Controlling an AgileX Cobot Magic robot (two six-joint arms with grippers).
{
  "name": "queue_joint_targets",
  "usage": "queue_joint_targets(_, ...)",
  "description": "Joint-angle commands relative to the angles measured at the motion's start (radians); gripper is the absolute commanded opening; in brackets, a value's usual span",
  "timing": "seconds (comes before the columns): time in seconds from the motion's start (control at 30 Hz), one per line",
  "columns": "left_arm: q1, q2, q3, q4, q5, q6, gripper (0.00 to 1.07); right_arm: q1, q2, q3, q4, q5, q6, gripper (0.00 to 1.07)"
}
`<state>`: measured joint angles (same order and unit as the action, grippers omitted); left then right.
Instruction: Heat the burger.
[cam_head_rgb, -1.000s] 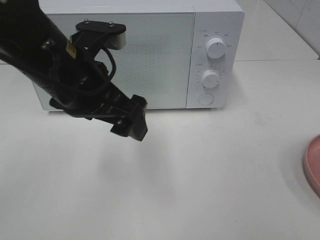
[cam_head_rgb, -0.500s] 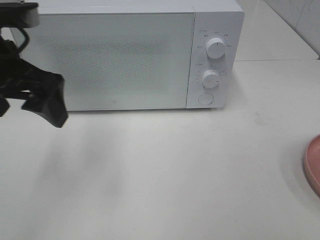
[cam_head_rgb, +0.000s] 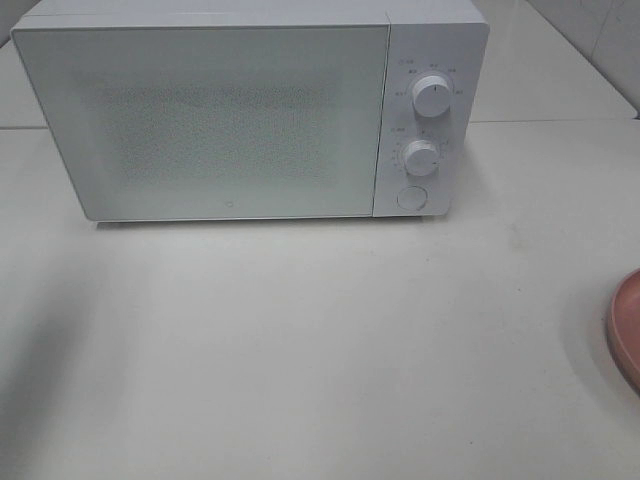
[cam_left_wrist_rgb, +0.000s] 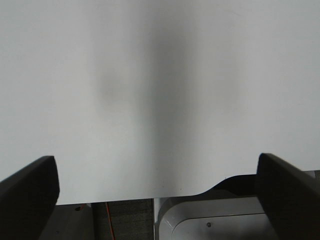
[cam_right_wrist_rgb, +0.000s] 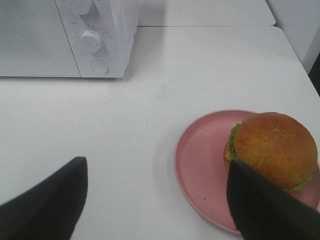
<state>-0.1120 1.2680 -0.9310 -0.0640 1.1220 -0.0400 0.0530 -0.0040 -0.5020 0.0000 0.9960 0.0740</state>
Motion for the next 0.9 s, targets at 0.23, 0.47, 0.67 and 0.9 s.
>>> queue_joint_targets(0.23,0.011,-0.197,0.219,0.026,-0.019,0.0,1.0,-0.006,-0.027,0.003,0.0,-0.002,-0.016,0.76)
queue_joint_targets(0.47,0.011,-0.367,0.35,0.024,-0.046,-0.014,1.0,-0.006,-0.027,0.003,0.0,-0.002,-0.016,0.76)
queue_joint_targets(0.67,0.011,-0.591,0.394,0.037,-0.069,-0.037,1.0,-0.006,-0.027,0.003,0.0,-0.002,-0.016,0.76)
queue_joint_targets(0.9,0.011,-0.861,0.41,0.041,-0.051,-0.036,1.0,-0.006,-0.027,0.003,0.0,-0.002,-0.016,0.76)
